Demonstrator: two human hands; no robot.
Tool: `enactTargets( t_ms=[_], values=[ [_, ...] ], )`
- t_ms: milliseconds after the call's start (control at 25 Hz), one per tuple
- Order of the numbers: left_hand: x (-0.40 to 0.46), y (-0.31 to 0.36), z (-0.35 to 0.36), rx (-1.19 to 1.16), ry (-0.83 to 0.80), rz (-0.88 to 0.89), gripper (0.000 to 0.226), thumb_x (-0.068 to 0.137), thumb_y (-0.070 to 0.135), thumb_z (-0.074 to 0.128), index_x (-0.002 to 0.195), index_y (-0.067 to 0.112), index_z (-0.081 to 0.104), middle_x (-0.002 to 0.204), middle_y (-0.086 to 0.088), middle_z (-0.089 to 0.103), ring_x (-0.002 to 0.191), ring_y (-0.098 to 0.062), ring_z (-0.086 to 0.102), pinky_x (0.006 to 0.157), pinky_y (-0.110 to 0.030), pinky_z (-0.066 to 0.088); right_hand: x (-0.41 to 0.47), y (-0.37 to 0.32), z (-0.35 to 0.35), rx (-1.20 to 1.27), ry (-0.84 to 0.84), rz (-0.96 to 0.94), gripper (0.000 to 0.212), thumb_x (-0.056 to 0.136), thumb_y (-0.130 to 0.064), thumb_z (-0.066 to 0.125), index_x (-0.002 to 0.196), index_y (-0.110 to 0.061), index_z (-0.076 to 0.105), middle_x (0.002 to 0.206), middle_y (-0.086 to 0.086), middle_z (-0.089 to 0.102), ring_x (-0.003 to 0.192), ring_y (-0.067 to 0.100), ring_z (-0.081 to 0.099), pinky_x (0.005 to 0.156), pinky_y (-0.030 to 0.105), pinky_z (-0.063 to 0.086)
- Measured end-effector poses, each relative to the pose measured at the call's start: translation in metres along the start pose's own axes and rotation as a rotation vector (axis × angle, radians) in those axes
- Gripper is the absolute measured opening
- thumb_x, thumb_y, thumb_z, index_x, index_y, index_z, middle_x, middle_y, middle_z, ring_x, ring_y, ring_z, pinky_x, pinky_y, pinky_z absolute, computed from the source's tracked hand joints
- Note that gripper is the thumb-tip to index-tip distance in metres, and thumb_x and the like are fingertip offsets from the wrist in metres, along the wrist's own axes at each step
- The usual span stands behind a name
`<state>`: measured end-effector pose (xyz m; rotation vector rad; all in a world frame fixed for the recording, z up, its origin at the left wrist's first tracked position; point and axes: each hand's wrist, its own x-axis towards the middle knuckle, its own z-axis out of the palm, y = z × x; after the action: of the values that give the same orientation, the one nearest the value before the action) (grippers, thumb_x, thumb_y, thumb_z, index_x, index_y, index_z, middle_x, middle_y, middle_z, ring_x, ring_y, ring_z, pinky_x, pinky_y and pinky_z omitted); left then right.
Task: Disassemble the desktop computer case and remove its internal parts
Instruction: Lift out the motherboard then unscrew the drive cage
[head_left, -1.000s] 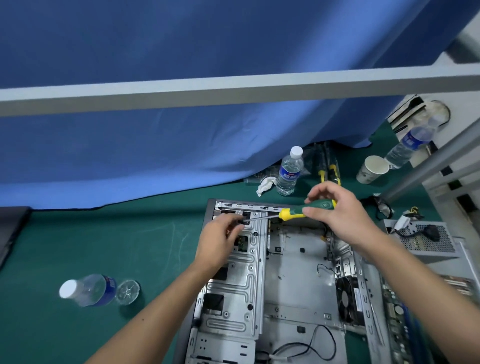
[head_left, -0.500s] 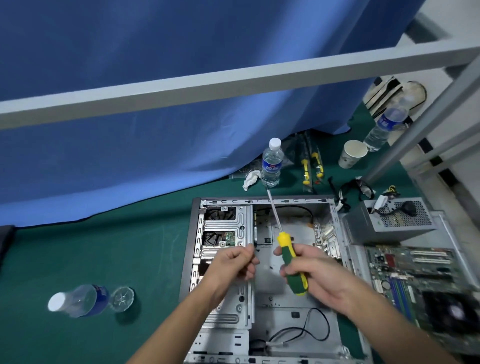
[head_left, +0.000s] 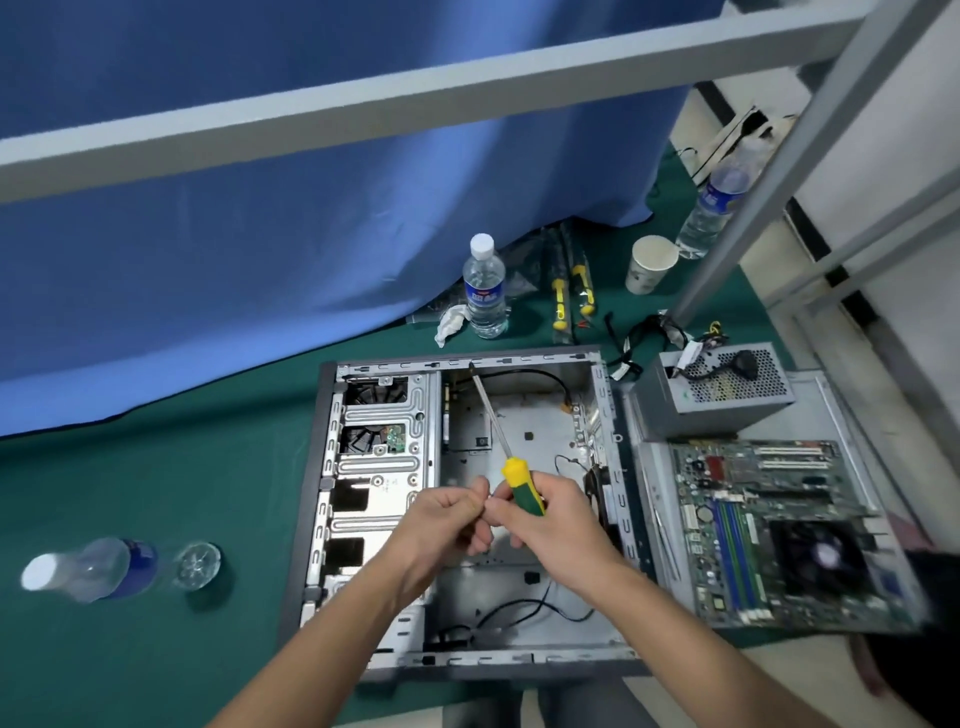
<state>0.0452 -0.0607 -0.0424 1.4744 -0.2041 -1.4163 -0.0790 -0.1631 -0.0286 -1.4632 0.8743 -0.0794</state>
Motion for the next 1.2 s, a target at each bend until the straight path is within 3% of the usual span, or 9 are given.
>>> enactTargets(
  t_ms=[120, 240, 360, 440, 560, 760, 880, 1120, 1200],
  values=[
    [-0.003, -0.006, 0.011, 0.032, -0.009, 0.001, 0.040, 0.085, 0.048, 0.059, 0.068, 0.014, 0.072, 0.063, -0.006, 0.064, 0.056, -0.015, 0.056, 0.056, -0.022, 0.045, -0.005, 0.004, -0.016, -0.058, -0.025, 0.018, 0.012, 0.088, -0.028, 0.068, 0.081, -0.018, 0.066, 0.068, -0.003, 0.068, 0.056, 0.010, 0.058, 0.059, 0.031, 0.050],
    [0.004, -0.016, 0.000, 0.706, 0.319, 0.197, 0.042, 0.079, 0.053, 0.069, 0.110, 0.025, 0.067, 0.109, 0.007, 0.065, 0.102, -0.013, 0.058, 0.087, -0.017, 0.047, -0.016, 0.018, -0.055, -0.071, 0.157, 0.007, 0.018, 0.089, -0.040, 0.064, 0.081, -0.024, 0.064, 0.065, -0.006, 0.064, 0.049, 0.008, 0.053, 0.045, 0.019, 0.043],
    [0.012, -0.026, -0.021, 1.267, 0.583, 0.135, 0.102, 0.078, 0.057, 0.071, 0.156, 0.022, 0.015, 0.160, -0.007, 0.011, 0.147, -0.027, 0.015, 0.117, -0.040, 0.021, -0.022, 0.055, -0.107, -0.126, 0.441, 0.040, 0.027, 0.091, -0.038, 0.062, 0.074, -0.017, 0.061, 0.051, -0.006, 0.050, 0.040, 0.008, 0.037, 0.038, 0.023, 0.032],
    [0.020, -0.037, -0.022, 1.394, 0.524, 0.007, 0.115, 0.081, 0.062, 0.065, 0.155, 0.023, -0.016, 0.161, -0.011, -0.022, 0.148, -0.030, -0.016, 0.121, -0.047, 0.004, -0.017, 0.090, -0.124, -0.238, 0.497, 0.164, 0.031, 0.093, -0.028, 0.063, 0.069, -0.008, 0.058, 0.051, 0.001, 0.048, 0.042, 0.015, 0.037, 0.044, 0.024, 0.032],
    [0.028, -0.050, -0.022, 1.445, 0.497, -0.022, 0.116, 0.087, 0.056, 0.062, 0.144, 0.025, -0.034, 0.151, -0.009, -0.040, 0.142, -0.027, -0.035, 0.119, -0.051, -0.006, 0.000, 0.136, -0.123, -0.291, 0.444, 0.338, 0.027, 0.092, -0.016, 0.065, 0.067, -0.008, 0.061, 0.054, 0.003, 0.054, 0.046, 0.017, 0.045, 0.048, 0.024, 0.034],
    [0.029, -0.045, -0.029, 1.438, 0.439, -0.101, 0.121, 0.085, 0.061, 0.062, 0.136, 0.030, -0.043, 0.151, -0.008, -0.042, 0.140, -0.027, -0.037, 0.116, -0.051, -0.010, 0.025, 0.173, -0.101, -0.462, 0.385, 0.439, 0.005, 0.092, -0.014, 0.065, 0.091, -0.011, 0.070, 0.070, 0.004, 0.065, 0.057, 0.017, 0.057, 0.047, 0.023, 0.042],
    [0.028, -0.042, -0.027, 1.430, 0.423, -0.115, 0.121, 0.084, 0.063, 0.061, 0.137, 0.032, -0.043, 0.151, -0.007, -0.044, 0.140, -0.026, -0.038, 0.115, -0.049, -0.012, 0.030, 0.181, -0.097, -0.509, 0.407, 0.461, 0.017, 0.094, -0.008, 0.061, 0.109, -0.012, 0.069, 0.082, 0.008, 0.069, 0.058, 0.017, 0.055, 0.043, 0.021, 0.033],
    [0.026, -0.039, -0.026, 1.435, 0.396, -0.151, 0.124, 0.084, 0.058, 0.065, 0.136, 0.031, -0.044, 0.146, -0.006, -0.049, 0.138, -0.025, -0.041, 0.116, -0.050, -0.011, -0.002, 0.171, -0.111, -0.302, 0.432, 0.315, 0.022, 0.092, -0.028, 0.066, 0.079, -0.011, 0.064, 0.056, 0.000, 0.054, 0.046, 0.016, 0.046, 0.046, 0.024, 0.035],
    [0.026, -0.038, -0.026, 1.413, 0.386, -0.152, 0.125, 0.084, 0.055, 0.066, 0.133, 0.033, -0.046, 0.142, -0.004, -0.052, 0.137, -0.025, -0.042, 0.116, -0.051, -0.011, -0.017, 0.159, -0.120, -0.165, 0.406, 0.277, 0.025, 0.096, -0.029, 0.061, 0.077, -0.013, 0.062, 0.061, 0.005, 0.054, 0.051, 0.018, 0.050, 0.048, 0.024, 0.038]
  ],
)
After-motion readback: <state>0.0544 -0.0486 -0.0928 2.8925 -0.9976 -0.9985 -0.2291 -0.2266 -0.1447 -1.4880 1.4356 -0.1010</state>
